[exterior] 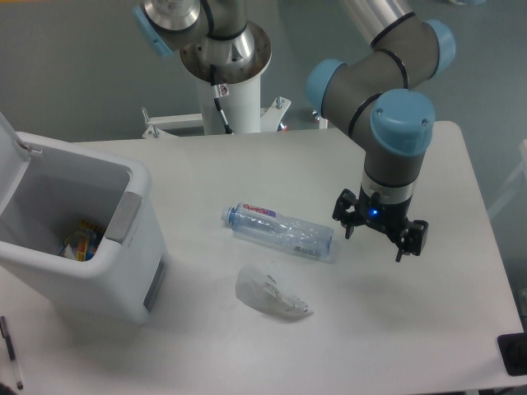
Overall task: Place the trash in the trash can
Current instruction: 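Move the gripper over the clear plastic water bottle and lower it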
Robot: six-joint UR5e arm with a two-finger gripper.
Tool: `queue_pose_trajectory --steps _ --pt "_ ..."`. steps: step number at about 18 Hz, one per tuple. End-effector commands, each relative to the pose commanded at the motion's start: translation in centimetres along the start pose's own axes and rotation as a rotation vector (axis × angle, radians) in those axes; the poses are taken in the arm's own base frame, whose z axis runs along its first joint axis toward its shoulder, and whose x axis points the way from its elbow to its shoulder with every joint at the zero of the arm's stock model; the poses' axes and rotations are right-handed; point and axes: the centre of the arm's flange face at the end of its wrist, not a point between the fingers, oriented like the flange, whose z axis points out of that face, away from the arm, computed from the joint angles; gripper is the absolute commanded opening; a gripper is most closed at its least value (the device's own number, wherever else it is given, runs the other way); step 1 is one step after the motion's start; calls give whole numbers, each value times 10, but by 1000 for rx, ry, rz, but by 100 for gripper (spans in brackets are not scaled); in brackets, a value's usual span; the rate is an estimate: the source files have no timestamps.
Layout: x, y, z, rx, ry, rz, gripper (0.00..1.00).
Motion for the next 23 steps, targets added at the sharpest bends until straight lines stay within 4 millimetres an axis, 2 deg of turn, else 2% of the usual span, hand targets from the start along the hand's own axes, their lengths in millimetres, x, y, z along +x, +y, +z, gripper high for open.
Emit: queue_pose_trajectory --steps 9,15,20,21,23 --pt "-1 -2 2 9 -13 -1 100" --pt "13 -3 11 31 -38 -39 100" --pt "49 -13 35 8 11 28 100" --pt "59 -18 40 3 21 71 100" --pt "72 -14 44 -8 38 196 100"
